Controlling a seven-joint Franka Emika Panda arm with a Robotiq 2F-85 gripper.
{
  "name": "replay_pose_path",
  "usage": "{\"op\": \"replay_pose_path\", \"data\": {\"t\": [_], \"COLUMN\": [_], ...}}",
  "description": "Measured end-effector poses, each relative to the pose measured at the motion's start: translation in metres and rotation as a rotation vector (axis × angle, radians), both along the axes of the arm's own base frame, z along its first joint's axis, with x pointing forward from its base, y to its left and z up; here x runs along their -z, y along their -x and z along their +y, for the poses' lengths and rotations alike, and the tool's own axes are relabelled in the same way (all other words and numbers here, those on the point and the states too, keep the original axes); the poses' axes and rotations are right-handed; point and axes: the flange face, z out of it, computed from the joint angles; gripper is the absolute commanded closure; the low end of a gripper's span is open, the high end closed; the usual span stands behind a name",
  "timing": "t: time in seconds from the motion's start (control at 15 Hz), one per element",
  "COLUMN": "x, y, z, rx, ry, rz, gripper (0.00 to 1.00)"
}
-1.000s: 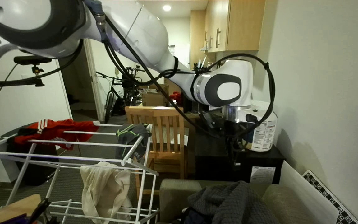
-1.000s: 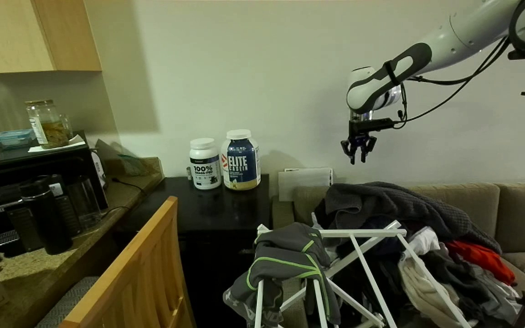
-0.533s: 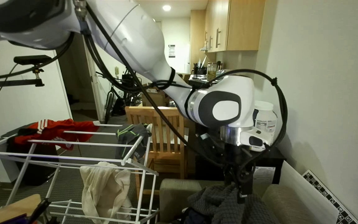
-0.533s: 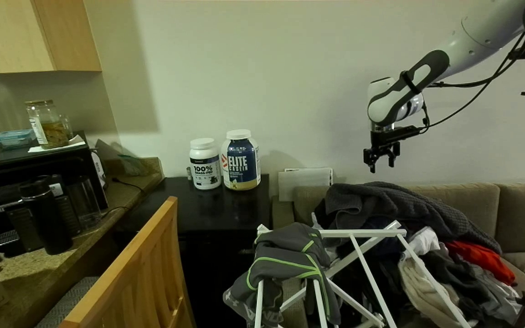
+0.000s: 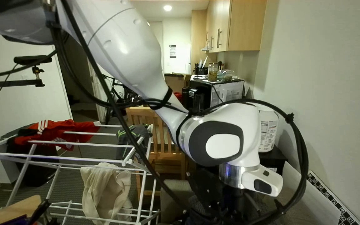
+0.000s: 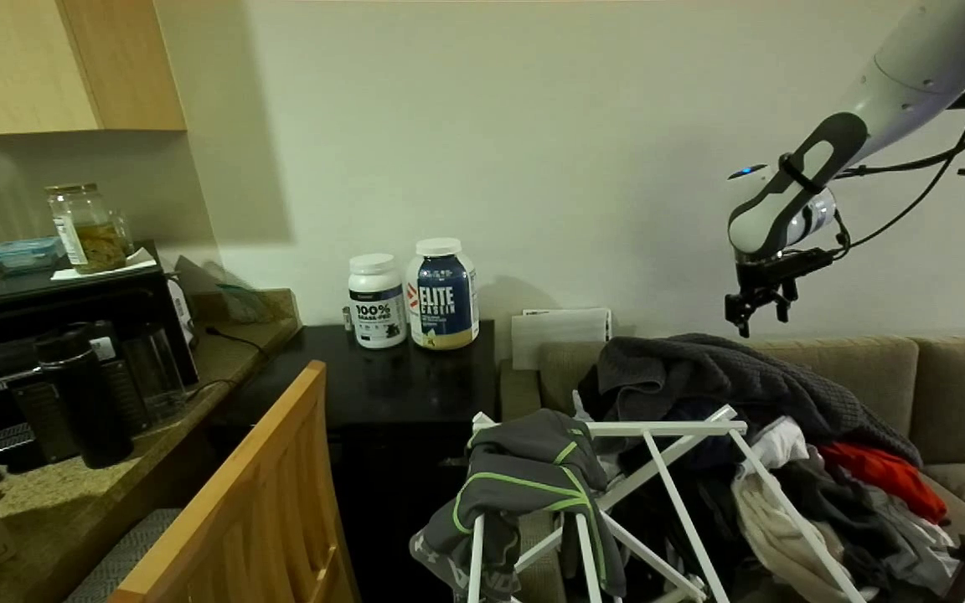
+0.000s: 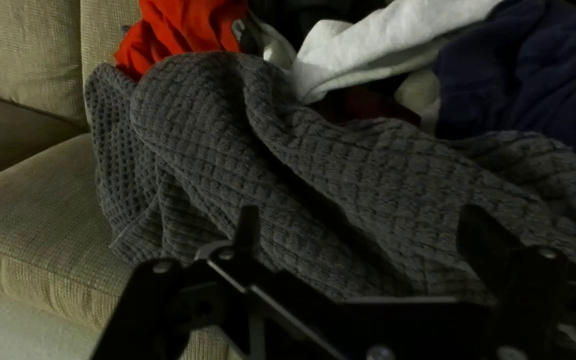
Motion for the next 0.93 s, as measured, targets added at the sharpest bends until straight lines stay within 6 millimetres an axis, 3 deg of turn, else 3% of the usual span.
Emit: {"op": "replay_pose_path", "data": {"t": [0.53, 0.93], "x": [0.036, 0.064], "y": [0.059, 0.089], "z": [-0.035, -0.043], "rx": [-0.040, -0.020], "ry": [0.085, 0.083], "rz": [-0.082, -0.104], "gripper": [0.00, 0.00]}}
